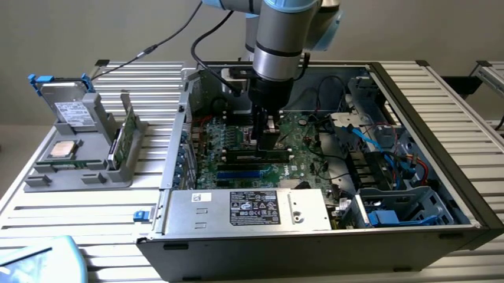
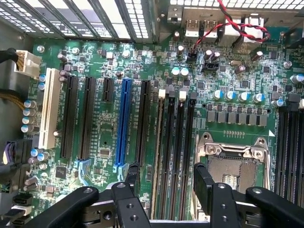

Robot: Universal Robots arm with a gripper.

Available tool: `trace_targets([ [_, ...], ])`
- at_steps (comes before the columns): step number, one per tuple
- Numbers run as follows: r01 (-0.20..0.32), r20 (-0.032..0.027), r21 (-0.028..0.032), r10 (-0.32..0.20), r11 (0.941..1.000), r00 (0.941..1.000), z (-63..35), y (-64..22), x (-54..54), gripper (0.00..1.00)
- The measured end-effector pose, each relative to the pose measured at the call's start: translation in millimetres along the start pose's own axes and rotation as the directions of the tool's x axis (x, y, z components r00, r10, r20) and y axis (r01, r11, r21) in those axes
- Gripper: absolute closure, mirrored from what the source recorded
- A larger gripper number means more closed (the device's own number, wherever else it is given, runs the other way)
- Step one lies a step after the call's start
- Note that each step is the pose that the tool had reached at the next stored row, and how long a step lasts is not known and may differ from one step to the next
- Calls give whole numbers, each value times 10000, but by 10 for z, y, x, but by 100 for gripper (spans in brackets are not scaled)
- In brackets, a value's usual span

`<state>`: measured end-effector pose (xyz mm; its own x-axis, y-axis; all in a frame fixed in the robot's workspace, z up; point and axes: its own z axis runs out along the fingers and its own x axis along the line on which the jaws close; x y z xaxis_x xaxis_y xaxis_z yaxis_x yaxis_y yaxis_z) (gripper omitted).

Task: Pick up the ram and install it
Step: 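Insert the ram into the slot, then press down the ram until it locks into place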

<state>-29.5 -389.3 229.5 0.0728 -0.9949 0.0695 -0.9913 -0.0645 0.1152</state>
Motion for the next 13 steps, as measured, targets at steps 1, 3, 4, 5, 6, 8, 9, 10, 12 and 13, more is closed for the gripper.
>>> trace_targets([
  [1, 0, -1, 1, 0, 10000, 10000, 0, 0, 0, 42],
  [3, -2, -2, 1, 2, 10000, 10000, -1, 1, 0, 42],
  [4, -2, -3, 1, 2, 10000, 10000, -1, 2, 0, 42],
  [5, -2, -2, 2, 2, 10000, 10000, -1, 3, 0, 42],
  [6, -2, -2, 3, 2, 10000, 10000, 0, 4, 0, 42],
  [8, -2, -3, 4, 2, 10000, 10000, 0, 5, 0, 42],
  [9, -2, -3, 4, 2, 10000, 10000, 0, 5, 0, 42],
  [10, -2, -3, 5, 2, 10000, 10000, 0, 6, 0, 42],
  [12, -2, -3, 5, 2, 10000, 10000, 0, 7, 0, 42],
  [13, -2, -3, 5, 2, 10000, 10000, 0, 7, 0, 42],
])
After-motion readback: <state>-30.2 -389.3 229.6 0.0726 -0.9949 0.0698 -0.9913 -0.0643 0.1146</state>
